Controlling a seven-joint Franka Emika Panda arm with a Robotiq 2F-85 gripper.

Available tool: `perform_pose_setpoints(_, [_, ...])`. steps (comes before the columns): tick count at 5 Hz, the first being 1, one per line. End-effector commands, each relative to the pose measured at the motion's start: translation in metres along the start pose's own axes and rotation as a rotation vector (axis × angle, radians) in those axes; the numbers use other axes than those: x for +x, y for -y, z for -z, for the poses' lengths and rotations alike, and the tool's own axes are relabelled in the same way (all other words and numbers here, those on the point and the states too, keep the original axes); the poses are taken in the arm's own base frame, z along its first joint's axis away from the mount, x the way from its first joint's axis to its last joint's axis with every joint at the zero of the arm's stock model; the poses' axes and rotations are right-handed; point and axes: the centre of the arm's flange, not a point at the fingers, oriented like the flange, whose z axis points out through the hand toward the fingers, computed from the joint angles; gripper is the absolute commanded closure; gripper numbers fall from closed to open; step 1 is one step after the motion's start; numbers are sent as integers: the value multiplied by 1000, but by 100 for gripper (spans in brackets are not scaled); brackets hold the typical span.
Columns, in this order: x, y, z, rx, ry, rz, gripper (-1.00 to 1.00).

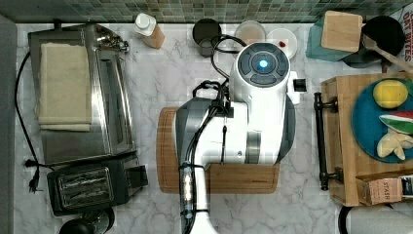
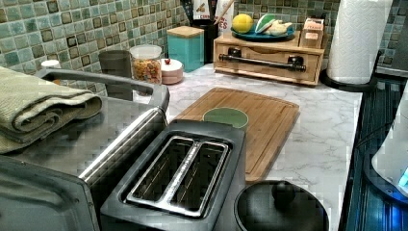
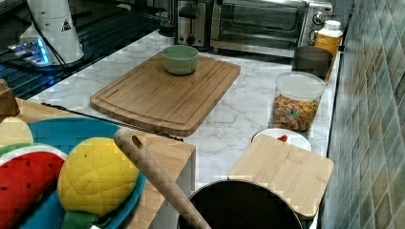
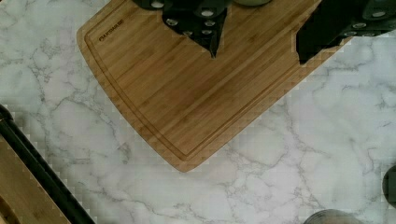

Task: Open the drawer.

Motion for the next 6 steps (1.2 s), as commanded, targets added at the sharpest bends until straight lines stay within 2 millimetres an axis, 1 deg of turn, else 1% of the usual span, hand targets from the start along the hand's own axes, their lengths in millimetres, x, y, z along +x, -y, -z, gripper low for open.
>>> perform_pose_setpoints(1, [-5,-5,-18,3,-30,75,-100])
perform_pose_setpoints(2, [4,-26,-33,0,-28,256,-100])
perform_pose_setpoints(3, [14,-68,-61,9,-40,422,-100])
perform_pose_setpoints(4, [53,-104,-63,16,-16,537,-100])
perform_pose_setpoints(5, [70,-132,-71,-4,-34,643,-100])
perform_pose_setpoints(6, [87,-164,-81,2,-84,729,-100])
